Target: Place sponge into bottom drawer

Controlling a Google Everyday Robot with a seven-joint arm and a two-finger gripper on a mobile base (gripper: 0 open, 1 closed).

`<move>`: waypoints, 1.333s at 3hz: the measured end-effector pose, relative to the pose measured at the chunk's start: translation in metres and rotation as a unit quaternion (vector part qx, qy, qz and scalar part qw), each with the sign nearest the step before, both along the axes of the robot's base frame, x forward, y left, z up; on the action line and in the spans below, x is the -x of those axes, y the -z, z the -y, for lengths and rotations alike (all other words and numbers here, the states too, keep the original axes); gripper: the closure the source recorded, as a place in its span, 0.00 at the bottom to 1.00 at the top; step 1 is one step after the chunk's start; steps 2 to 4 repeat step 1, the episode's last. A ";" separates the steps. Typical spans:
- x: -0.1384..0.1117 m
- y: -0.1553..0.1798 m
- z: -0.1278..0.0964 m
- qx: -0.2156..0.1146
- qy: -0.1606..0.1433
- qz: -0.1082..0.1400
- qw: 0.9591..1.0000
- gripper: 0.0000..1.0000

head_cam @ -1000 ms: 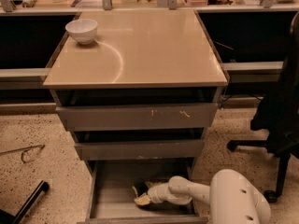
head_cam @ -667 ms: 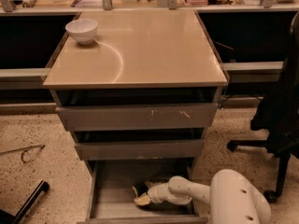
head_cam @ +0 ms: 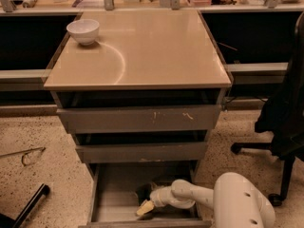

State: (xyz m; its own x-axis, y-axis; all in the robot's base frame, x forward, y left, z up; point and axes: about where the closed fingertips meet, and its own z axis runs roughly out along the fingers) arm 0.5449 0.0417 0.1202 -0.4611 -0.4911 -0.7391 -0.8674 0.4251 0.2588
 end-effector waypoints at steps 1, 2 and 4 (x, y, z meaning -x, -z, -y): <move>0.000 0.000 0.000 0.000 0.000 0.000 1.000 0.00; 0.000 0.000 0.000 0.000 0.000 0.000 1.000 0.00; 0.000 0.000 0.000 0.000 0.000 0.000 1.000 0.00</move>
Offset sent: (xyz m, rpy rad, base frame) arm 0.0000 0.0000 0.0000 0.0000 0.0000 0.0000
